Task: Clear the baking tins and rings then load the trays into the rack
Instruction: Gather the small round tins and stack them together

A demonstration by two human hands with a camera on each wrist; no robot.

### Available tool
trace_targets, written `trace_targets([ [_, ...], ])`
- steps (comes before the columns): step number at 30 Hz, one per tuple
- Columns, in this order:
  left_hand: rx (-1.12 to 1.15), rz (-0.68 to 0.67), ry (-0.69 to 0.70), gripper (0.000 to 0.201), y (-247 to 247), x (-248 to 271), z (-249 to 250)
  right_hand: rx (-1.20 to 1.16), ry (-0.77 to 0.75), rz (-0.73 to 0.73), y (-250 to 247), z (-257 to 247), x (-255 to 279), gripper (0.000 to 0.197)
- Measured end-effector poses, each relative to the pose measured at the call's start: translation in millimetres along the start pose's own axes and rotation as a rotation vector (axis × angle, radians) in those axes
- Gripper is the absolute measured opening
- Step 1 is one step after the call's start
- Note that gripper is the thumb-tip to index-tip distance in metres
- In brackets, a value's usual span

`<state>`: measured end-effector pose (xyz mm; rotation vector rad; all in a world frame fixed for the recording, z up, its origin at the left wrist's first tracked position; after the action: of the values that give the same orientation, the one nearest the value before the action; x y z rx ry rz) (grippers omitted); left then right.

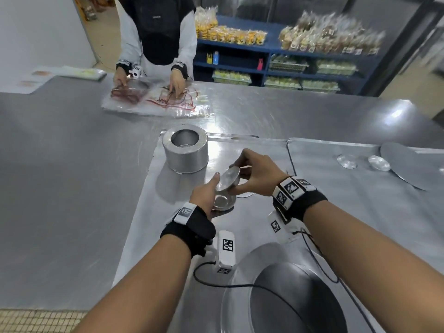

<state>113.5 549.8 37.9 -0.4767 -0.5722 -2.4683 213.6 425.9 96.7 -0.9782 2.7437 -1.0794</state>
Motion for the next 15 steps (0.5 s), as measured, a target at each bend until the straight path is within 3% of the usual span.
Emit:
trace_targets([
  [4, -0.051, -0.083, 0.017, 0.043, 13.4, 6.6, 1.2, -0.070, 0.023, -0.054, -1.6, 4.7, 15.1, 0.057],
  [8, -0.078, -0.088, 0.060, 0.022, 24.3, 7.6, -1.6, -0.129, 0.047, -0.110, -4.9, 16.9, 18.6, 0.063],
  [10, -0.114, -0.098, 0.083, 0.016, 29.8, 6.4, -3.4, -0.142, 0.067, -0.158, -8.1, 26.6, 16.2, 0.070],
  [15, -0.201, -0.094, 0.104, 0.026, 45.5, -1.7, -11.8, -0.108, 0.153, -0.289, -20.8, 48.6, 5.9, 0.098],
])
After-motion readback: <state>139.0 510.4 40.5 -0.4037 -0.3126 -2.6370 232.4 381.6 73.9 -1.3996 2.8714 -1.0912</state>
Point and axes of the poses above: each hand's wrist, its own x-axis away from the middle knuckle, its own y-axis out of the palm, z = x × y, the point moved 3 cm from there along -x, towards the middle knuckle, and after that the axes turned 12 degrees about y, right-handed, at the moved point
